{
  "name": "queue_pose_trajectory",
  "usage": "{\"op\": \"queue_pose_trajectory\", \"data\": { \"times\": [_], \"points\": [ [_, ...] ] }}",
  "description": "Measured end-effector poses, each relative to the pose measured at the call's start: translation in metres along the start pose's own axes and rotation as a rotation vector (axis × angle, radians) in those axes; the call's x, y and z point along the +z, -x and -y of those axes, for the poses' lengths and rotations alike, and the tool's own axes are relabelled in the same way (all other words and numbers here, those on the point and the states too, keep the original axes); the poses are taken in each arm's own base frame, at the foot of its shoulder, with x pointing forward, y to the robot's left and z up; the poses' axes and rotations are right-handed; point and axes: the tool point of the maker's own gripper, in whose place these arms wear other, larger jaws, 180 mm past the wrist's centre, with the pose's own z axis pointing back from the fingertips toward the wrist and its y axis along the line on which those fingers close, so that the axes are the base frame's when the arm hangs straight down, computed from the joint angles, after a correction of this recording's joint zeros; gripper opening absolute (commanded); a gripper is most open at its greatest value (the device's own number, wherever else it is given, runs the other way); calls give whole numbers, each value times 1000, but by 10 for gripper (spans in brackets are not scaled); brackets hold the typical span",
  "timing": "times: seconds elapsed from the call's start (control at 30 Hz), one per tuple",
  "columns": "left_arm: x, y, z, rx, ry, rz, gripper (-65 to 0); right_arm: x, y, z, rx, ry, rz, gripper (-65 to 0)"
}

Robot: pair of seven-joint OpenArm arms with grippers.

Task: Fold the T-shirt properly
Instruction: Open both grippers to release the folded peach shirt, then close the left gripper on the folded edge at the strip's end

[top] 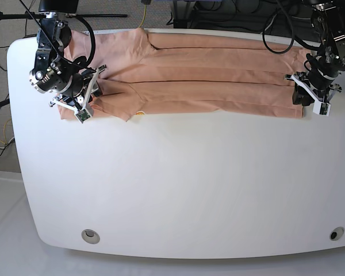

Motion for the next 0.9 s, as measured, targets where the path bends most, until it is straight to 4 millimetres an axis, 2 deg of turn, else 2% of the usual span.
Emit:
{"op": "queue_pose_trajectory", "data": {
  "times": [0.27, 0.33, 0.4, 0.53, 0.73, 0.9],
  "points": [
    [-2, -14, -1, -13, -2, 29, -467, 0, -2, 0, 0, -3, 6, -467],
    [-2, -15, -1, -13, -3, 28, -441, -1, -2, 1, -2, -3, 4, -468],
    [-2, -12, -2, -12, -5, 6, -330, -2, -1, 1, -3, -5, 1, -469],
    [-3, -1, -2, -14, -4, -51, -241, -4, -1, 1, -7, -7, -1, -469],
    [-3, 0, -2, -13, -5, -68, -169, -4, -2, 0, -8, -8, 1, -469],
    [-4, -8, -3, -8, 2, -48, -159, -3, -1, -2, -7, -10, 3, -471]
  ]
}}
